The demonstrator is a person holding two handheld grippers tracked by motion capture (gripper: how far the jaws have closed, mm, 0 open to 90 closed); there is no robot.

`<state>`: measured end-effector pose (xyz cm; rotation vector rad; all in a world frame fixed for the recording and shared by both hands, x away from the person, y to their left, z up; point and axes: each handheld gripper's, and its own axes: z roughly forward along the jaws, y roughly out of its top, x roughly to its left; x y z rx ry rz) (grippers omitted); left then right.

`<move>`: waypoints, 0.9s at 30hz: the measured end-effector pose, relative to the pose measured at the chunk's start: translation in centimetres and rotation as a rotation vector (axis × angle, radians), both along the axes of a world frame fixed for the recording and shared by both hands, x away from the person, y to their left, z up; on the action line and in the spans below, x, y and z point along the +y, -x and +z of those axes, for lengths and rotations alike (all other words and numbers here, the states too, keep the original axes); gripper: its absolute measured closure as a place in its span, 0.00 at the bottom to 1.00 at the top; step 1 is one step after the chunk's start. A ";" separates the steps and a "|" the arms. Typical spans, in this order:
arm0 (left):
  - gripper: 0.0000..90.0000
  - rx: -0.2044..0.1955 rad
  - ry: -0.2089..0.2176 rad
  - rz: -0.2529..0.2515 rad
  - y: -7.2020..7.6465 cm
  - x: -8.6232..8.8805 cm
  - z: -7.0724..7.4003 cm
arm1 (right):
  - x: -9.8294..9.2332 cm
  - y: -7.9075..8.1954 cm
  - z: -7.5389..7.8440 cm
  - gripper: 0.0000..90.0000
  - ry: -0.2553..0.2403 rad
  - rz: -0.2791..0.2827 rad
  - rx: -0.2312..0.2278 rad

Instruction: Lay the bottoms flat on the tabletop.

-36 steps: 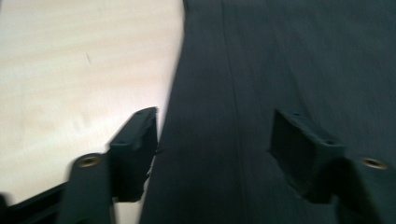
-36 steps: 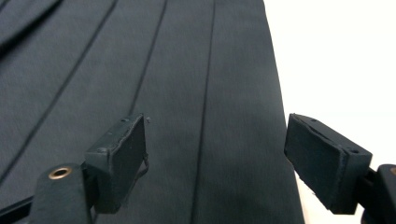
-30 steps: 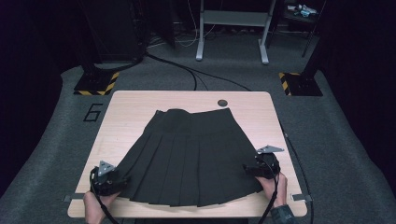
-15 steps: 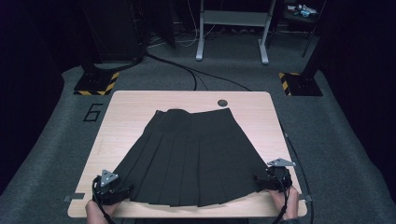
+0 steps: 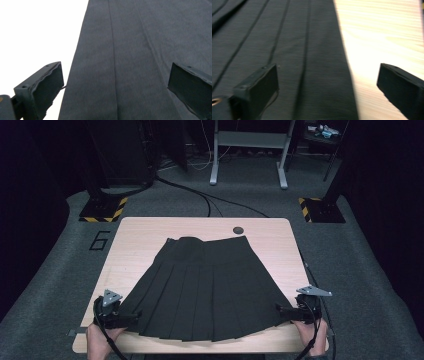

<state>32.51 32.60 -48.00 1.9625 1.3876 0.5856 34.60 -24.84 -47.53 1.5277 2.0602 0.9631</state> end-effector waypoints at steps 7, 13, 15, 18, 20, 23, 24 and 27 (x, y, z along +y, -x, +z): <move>0.00 0.055 0.005 -0.019 -0.9 -1.0 -1.7 | 2.8 -0.4 -1.5 0.00 0.021 0.068 0.063; 0.00 0.119 -0.009 -0.013 -1.1 -1.3 -3.8 | 4.4 -1.4 -3.3 0.00 0.078 0.069 0.101; 0.00 0.113 -0.017 -0.005 -1.0 -1.3 -4.2 | 4.7 -1.5 -3.9 0.00 0.108 0.062 0.121; 0.00 0.093 -0.026 0.006 -0.8 -1.5 -4.4 | 4.9 -1.3 -4.5 0.00 0.097 0.056 0.109; 0.00 0.082 -0.021 0.013 -0.9 -1.5 -4.6 | 4.8 -1.3 -4.5 0.00 0.096 0.057 0.101; 0.00 0.083 -0.025 0.012 -1.2 -1.5 -4.5 | 4.8 -1.6 -4.6 0.00 0.096 0.059 0.088; 0.00 0.082 -0.023 0.013 -1.3 -1.6 -4.6 | 4.9 -1.7 -4.6 0.00 0.092 0.053 0.091; 0.00 0.077 -0.019 0.017 -1.8 -1.6 -4.6 | 4.9 -2.2 -4.6 0.00 0.098 0.056 0.086</move>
